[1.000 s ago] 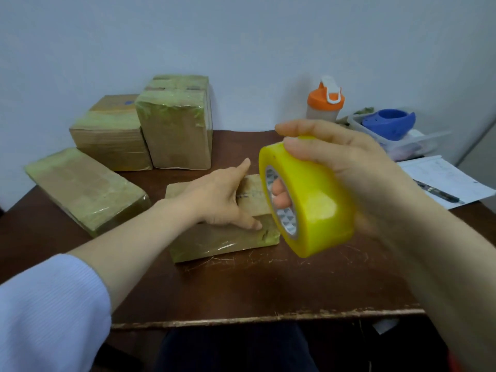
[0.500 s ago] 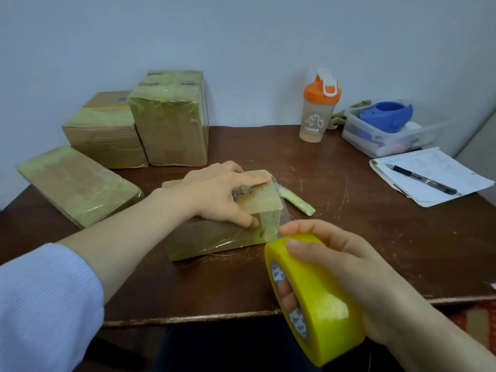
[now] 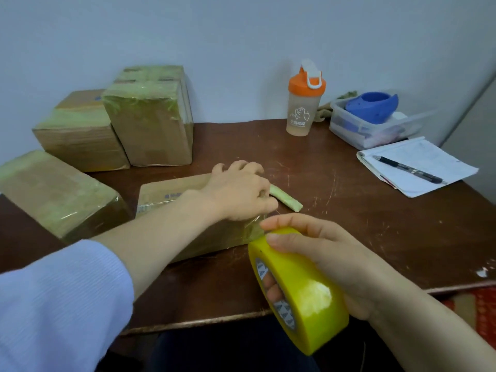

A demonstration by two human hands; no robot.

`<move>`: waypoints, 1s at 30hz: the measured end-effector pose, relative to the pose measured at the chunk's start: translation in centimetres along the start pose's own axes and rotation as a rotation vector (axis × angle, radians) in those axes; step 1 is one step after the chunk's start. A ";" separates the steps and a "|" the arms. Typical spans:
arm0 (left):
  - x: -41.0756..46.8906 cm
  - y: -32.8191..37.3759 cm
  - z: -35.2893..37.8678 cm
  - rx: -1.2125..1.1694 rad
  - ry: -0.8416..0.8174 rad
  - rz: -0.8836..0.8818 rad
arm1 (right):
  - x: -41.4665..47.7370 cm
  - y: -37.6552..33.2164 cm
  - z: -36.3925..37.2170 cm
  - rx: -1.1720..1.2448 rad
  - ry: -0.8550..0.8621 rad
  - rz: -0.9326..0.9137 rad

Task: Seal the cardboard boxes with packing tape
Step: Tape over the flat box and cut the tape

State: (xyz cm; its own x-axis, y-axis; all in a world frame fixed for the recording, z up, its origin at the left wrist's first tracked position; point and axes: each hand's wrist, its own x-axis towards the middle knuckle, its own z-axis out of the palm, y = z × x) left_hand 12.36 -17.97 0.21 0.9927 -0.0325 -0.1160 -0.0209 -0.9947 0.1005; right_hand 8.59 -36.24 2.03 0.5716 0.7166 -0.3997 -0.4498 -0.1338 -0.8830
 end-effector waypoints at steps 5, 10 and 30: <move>-0.1 -0.3 0.6 0.103 0.026 0.275 | 0.4 -0.7 -0.2 -0.018 -0.008 -0.024; -0.1 -0.4 0.2 0.036 0.010 0.307 | 0.2 -0.3 -0.4 -0.001 -0.030 -0.021; -4.8 -6.1 -3.1 -0.319 -0.327 -0.121 | 0.8 -1.3 -0.7 -0.037 -0.096 -0.039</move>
State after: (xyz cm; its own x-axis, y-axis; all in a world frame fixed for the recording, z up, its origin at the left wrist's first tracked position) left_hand 8.11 -11.40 3.22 0.8955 0.0019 -0.4451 0.1809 -0.9153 0.3600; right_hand 10.12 -35.99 2.68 0.5191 0.7836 -0.3414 -0.4019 -0.1288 -0.9066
